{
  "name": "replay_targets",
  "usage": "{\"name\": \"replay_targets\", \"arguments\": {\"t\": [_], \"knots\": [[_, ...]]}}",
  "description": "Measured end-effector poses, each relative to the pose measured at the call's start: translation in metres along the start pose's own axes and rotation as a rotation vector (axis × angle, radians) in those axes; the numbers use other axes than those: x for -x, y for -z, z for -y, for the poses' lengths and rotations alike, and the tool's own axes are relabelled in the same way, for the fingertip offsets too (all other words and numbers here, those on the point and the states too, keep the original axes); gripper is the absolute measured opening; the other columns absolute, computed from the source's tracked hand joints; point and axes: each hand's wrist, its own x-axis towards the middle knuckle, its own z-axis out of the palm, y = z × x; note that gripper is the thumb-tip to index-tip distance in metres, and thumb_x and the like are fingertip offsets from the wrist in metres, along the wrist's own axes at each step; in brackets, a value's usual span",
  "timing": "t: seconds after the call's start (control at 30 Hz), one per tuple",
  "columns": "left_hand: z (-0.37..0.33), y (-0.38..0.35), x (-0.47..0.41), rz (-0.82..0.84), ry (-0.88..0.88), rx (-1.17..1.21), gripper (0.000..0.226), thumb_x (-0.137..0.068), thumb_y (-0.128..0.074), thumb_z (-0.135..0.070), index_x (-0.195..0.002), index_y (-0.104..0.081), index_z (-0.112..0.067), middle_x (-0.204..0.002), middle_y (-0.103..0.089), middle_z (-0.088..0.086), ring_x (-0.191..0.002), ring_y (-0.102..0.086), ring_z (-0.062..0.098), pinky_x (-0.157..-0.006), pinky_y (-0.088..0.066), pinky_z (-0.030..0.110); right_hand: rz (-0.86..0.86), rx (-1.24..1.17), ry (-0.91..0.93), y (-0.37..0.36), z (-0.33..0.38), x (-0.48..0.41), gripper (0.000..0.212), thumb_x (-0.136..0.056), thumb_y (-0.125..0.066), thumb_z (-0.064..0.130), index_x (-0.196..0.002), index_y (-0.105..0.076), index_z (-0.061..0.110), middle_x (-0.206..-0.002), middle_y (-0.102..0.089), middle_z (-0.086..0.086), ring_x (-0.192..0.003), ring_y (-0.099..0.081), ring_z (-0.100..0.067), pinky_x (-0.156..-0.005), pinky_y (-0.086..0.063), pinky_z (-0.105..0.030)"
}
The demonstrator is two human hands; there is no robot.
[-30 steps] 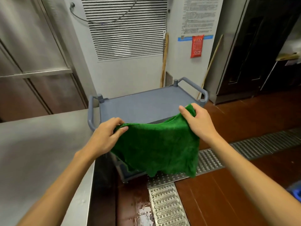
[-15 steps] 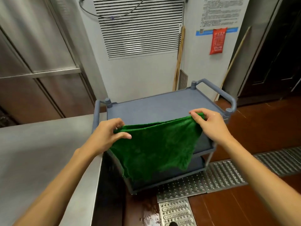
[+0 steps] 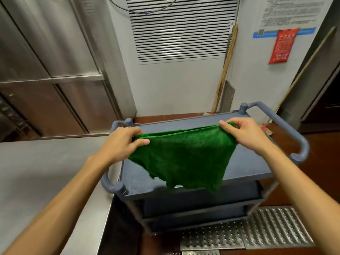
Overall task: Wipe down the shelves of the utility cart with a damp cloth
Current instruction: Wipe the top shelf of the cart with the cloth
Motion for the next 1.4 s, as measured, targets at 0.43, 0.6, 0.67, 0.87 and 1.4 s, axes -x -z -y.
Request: {"name": "replay_targets", "arguments": {"t": [0.43,0.6,0.67,0.87,1.4], "knots": [[0.11,-0.002,-0.093,-0.178,0.063,-0.089,0.015,-0.089,-0.07,-0.041,-0.093,-0.076,-0.028,-0.088,-0.069,-0.007,-0.086,-0.065,0.02,-0.071,-0.053,0.038,-0.041,0.064,0.095,-0.072,0.001,-0.164,0.037,-0.086,-0.065,0.056,-0.091,-0.079,0.022,-0.078,-0.073,0.004,-0.08,-0.067,-0.013,-0.071,-0.05,-0.035],[0.158,0.006,-0.151,-0.249,0.094,-0.011,0.012,-0.086,-0.073,-0.041,-0.088,-0.078,-0.03,-0.083,-0.067,-0.012,-0.081,-0.064,0.014,-0.07,-0.055,0.04,-0.108,0.008,0.092,-0.1,0.012,-0.24,0.029,-0.085,-0.07,0.05,-0.086,-0.079,0.023,-0.072,-0.072,0.005,-0.075,-0.069,-0.013,-0.073,-0.058,-0.044],[0.173,0.011,-0.175,-0.279,0.078,-0.021,0.016,-0.087,-0.072,-0.04,-0.09,-0.078,-0.026,-0.084,-0.069,-0.009,-0.08,-0.065,0.016,-0.071,-0.056,0.042,-0.146,0.002,0.095,-0.108,0.019,-0.266,0.022,-0.086,-0.07,0.046,-0.08,-0.077,0.026,-0.065,-0.07,-0.001,-0.066,-0.067,-0.016,-0.071,-0.057,-0.048],[0.213,0.012,-0.225,-0.453,-0.001,-0.042,0.02,-0.093,-0.068,-0.037,-0.095,-0.078,-0.019,-0.089,-0.069,-0.002,-0.08,-0.065,0.019,-0.069,-0.055,0.042,-0.275,-0.128,0.15,-0.128,0.031,-0.31,0.01,-0.088,-0.07,0.039,-0.086,-0.076,0.031,-0.081,-0.074,0.011,-0.082,-0.071,-0.014,-0.079,-0.058,-0.044],[0.263,-0.196,-0.129,0.42,0.247,-0.074,0.035,-0.099,-0.054,-0.042,-0.086,-0.062,-0.01,-0.096,-0.066,0.012,-0.095,-0.063,0.036,-0.074,-0.046,0.041,0.29,0.329,-0.274,-0.256,-0.158,-0.226,0.029,-0.09,-0.066,0.045,-0.079,-0.075,0.02,-0.057,-0.058,0.003,-0.065,-0.057,-0.022,-0.066,-0.044,-0.033]]}}
